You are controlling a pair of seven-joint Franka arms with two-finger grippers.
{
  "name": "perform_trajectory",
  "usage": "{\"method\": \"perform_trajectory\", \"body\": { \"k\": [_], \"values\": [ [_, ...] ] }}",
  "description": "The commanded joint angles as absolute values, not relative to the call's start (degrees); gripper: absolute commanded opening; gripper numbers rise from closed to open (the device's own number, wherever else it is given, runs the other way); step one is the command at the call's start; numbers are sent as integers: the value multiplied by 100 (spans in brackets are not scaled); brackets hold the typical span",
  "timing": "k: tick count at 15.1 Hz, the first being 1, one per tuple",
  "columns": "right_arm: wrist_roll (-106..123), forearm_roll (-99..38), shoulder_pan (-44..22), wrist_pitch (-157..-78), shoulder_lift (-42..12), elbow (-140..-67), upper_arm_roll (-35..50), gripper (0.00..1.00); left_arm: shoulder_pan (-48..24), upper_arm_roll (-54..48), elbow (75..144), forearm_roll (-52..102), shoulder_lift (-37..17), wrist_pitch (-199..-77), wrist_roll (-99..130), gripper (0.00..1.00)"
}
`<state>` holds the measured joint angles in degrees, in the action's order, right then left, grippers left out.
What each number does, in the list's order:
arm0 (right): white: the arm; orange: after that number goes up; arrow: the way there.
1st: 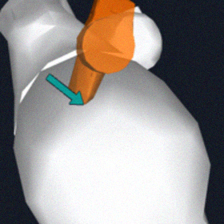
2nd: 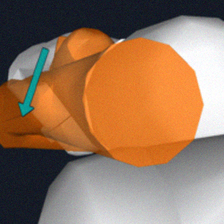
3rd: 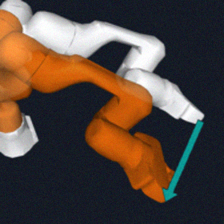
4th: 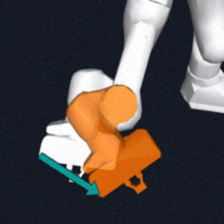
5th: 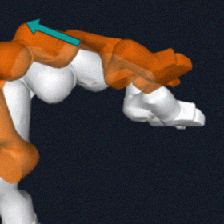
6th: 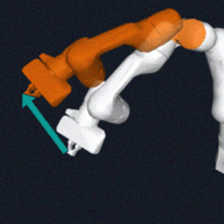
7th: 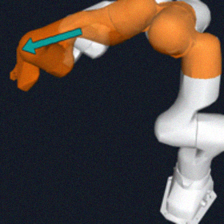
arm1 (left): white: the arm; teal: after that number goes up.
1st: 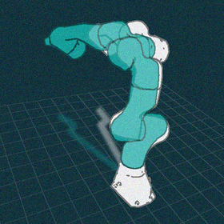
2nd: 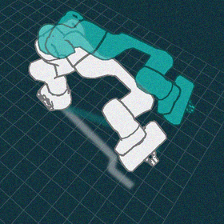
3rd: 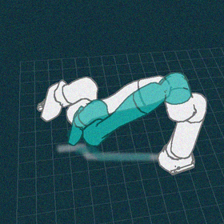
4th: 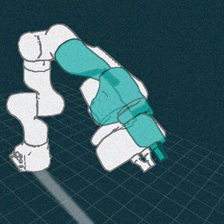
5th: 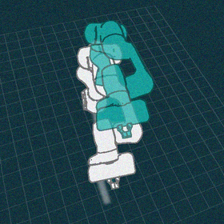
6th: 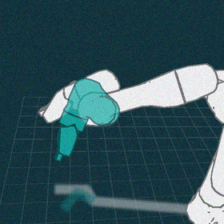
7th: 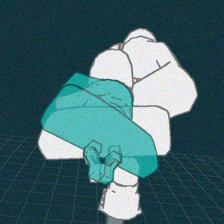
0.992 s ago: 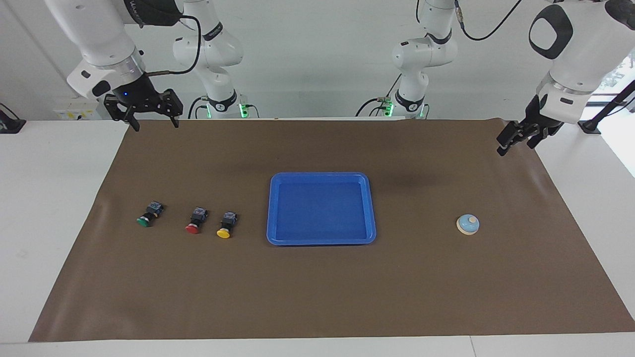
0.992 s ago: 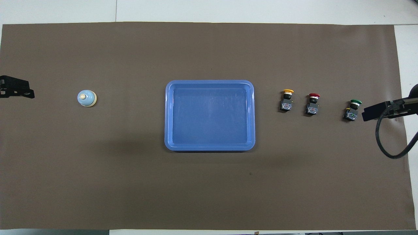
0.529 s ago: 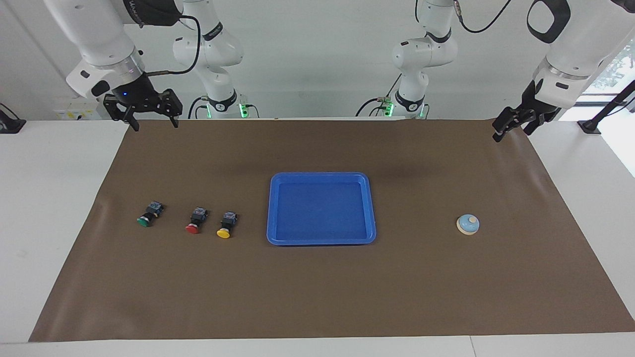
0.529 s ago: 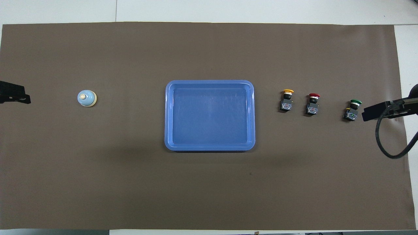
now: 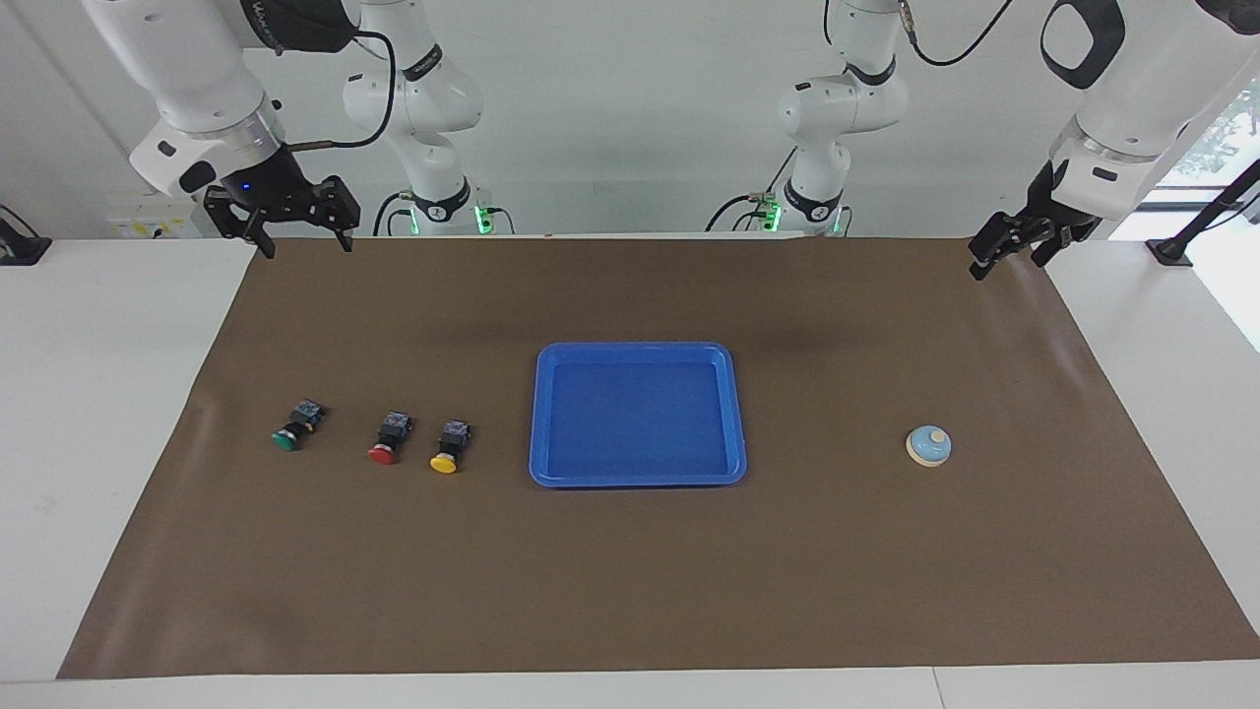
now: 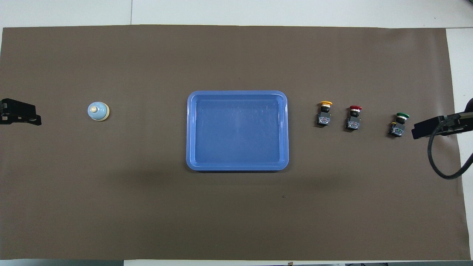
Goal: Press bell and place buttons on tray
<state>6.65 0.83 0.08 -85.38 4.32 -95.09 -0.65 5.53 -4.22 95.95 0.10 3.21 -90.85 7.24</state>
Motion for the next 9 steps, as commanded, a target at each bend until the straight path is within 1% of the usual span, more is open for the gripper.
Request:
{"method": "perform_trajectory", "body": {
  "k": [1,5,8,9],
  "values": [
    [520,88,9,-8726,597,-9790,-18,100,562,-396,9721,-35,466,-9044,773,100],
    [45,88,-70,-9324,738,-10282,70,100,554,-396,9721,-35,466,-9044,765,100],
    [-420,97,-394,-10035,721,-10861,79,100,554,-396,9721,-35,466,-9044,773,100],
    [-622,97,-491,-10159,686,-10985,79,100,554,-396,9721,-35,466,-9044,773,100]
  ]
}}
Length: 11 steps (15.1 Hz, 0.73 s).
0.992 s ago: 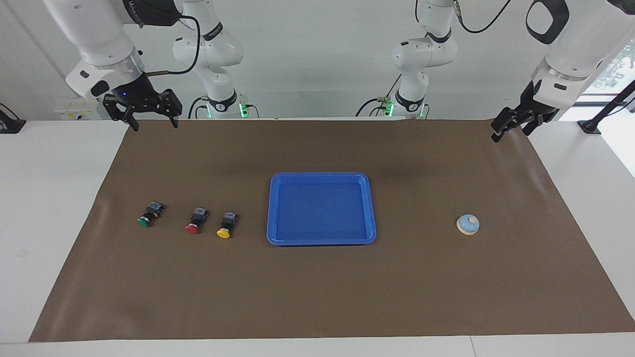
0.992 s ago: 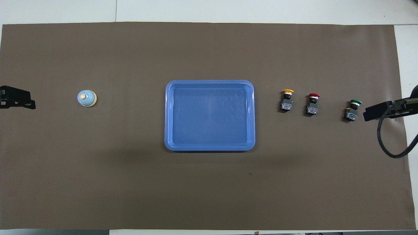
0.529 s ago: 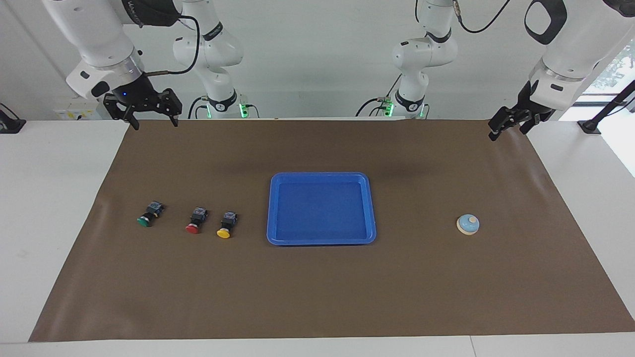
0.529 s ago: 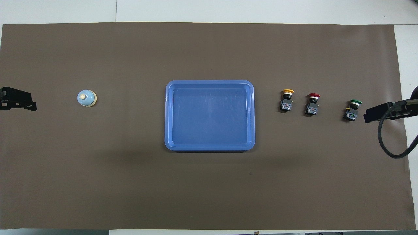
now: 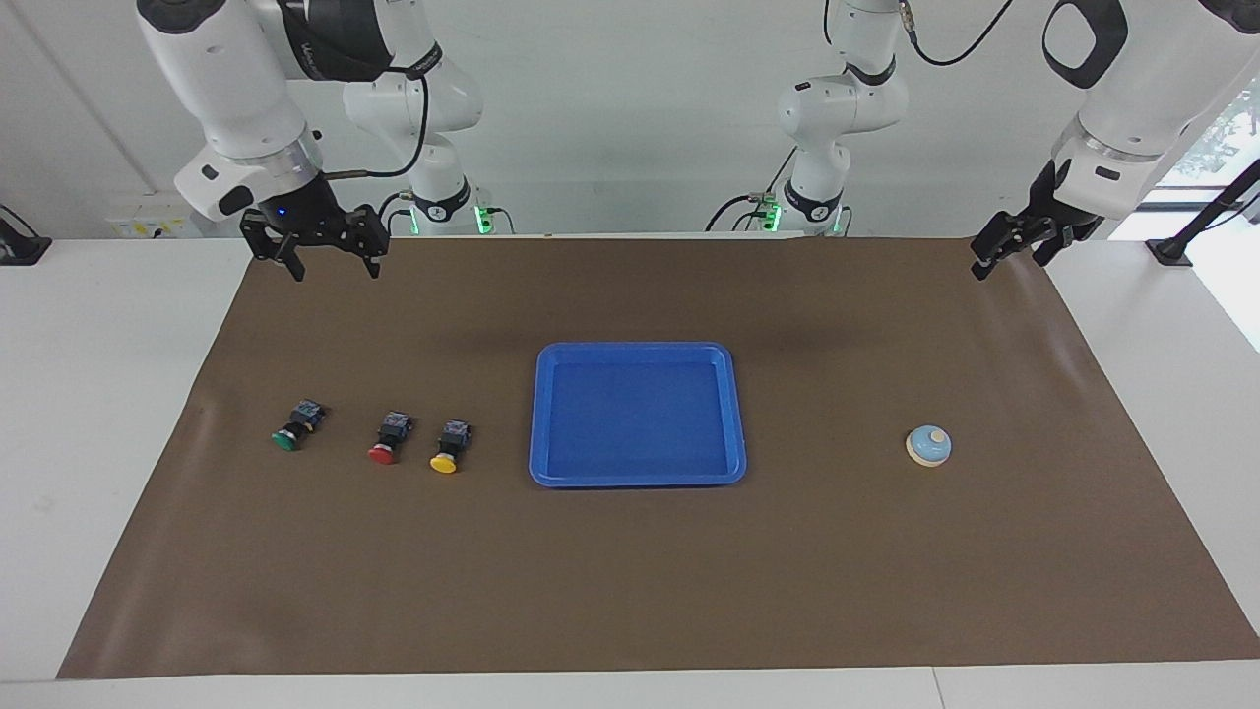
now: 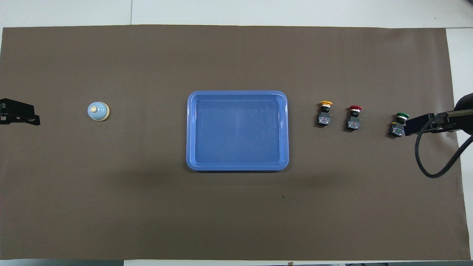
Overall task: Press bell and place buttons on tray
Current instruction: 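Reach the right gripper to the yellow button and grasp it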
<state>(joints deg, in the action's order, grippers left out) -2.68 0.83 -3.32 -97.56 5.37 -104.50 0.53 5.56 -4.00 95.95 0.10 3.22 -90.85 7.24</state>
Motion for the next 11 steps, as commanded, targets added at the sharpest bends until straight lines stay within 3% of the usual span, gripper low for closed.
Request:
{"method": "perform_trajectory", "body": {
  "k": [1,6,11],
  "values": [
    [-885,97,-536,-10317,572,-11065,79,100,554,-396,9721,-35,466,-9044,773,100],
    [-1704,97,-825,-11432,-254,-11319,79,100,554,-396,9721,-35,466,-9044,773,100],
    [-1828,105,-879,-12733,-553,-11961,79,100,554,-396,9721,-35,466,-9044,773,100]
  ]
}}
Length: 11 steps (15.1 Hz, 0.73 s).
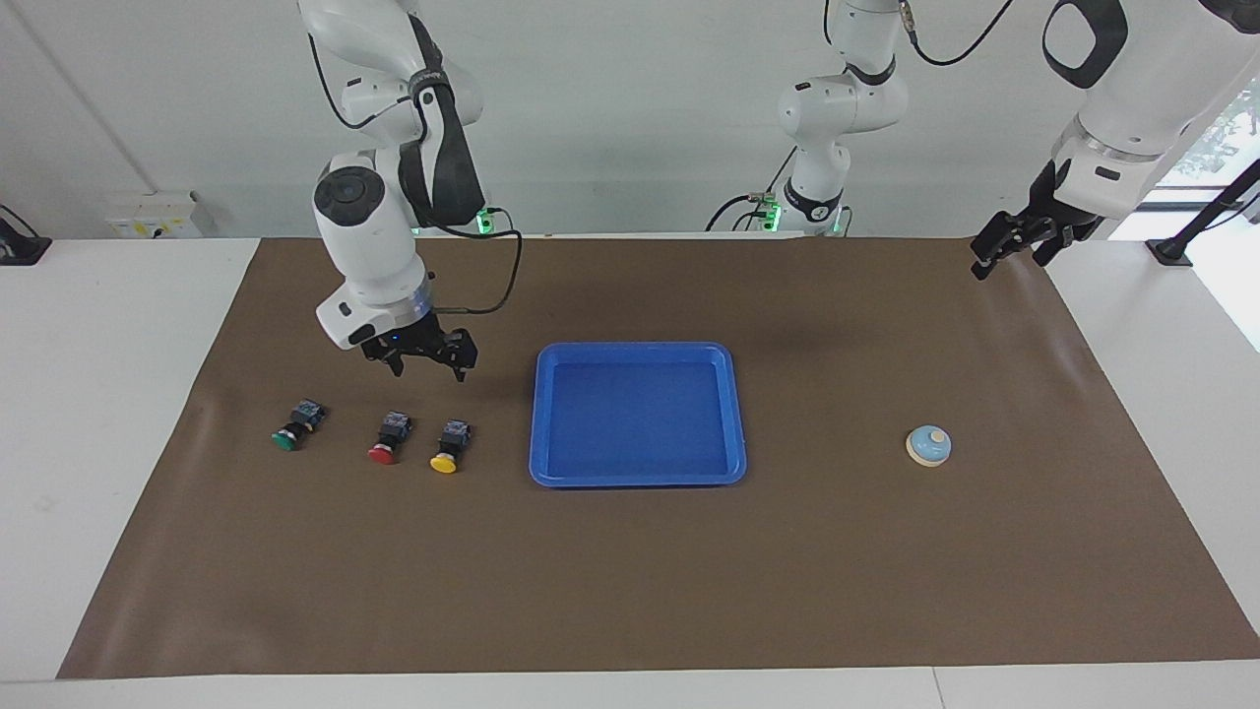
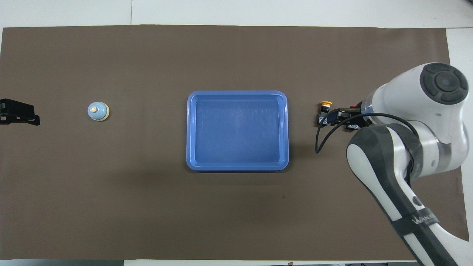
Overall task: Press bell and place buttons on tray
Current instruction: 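Reach the right gripper to the yellow button and grasp it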
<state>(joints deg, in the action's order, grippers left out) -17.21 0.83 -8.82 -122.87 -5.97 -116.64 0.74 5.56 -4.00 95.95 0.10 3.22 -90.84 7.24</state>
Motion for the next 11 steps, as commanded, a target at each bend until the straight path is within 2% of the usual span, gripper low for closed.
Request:
{"method": "perform_trajectory", "body": {
  "k": [1,11],
  "values": [
    [-1837,105,-905,-12814,-623,-11979,79,100,554,-396,9721,-35,466,-9044,773,100],
    [-2065,114,-870,-13561,-1370,-12032,70,100,554,-396,9721,-35,466,-9044,773,100]
  ]
}}
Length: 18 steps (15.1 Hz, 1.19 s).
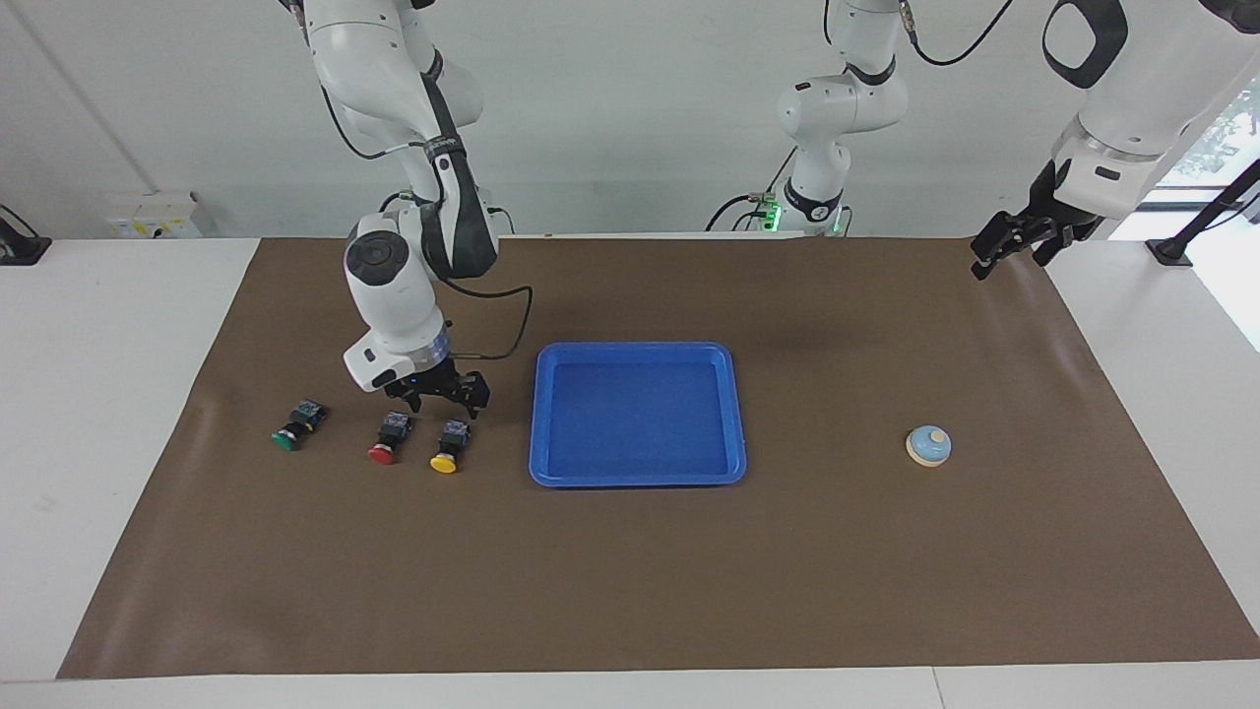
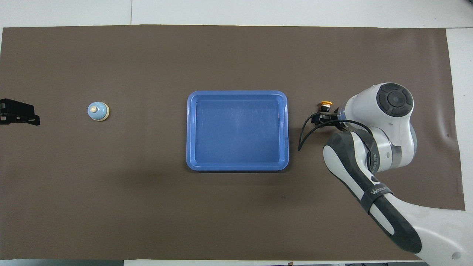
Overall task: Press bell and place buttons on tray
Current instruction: 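Reach the right gripper to the yellow button and grasp it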
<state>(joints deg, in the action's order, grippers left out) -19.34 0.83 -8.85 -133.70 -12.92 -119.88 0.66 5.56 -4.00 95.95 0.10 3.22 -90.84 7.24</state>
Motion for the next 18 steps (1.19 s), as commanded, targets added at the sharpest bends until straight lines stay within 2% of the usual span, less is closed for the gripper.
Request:
{"method": "perform_trajectory", "body": {
  "k": [1,8,13,15,18],
  "values": [
    [-2074,114,-879,-13692,-1458,-12024,70,100,554,-396,9721,-35,466,-9044,773,100],
    [-2364,176,-844,-14053,-1766,-11883,62,100,554,-396,9721,-35,466,-9044,773,100],
    [-2531,176,-879,-14045,-1775,-11892,62,98,554,-396,9721,-35,466,-9044,773,100],
    [-2523,176,-835,-14080,-1784,-11892,70,95,554,-396,9721,-35,466,-9044,773,100],
    [-2610,176,-826,-14089,-1784,-11900,70,80,554,-396,9721,-35,466,-9044,773,100]
  ]
}}
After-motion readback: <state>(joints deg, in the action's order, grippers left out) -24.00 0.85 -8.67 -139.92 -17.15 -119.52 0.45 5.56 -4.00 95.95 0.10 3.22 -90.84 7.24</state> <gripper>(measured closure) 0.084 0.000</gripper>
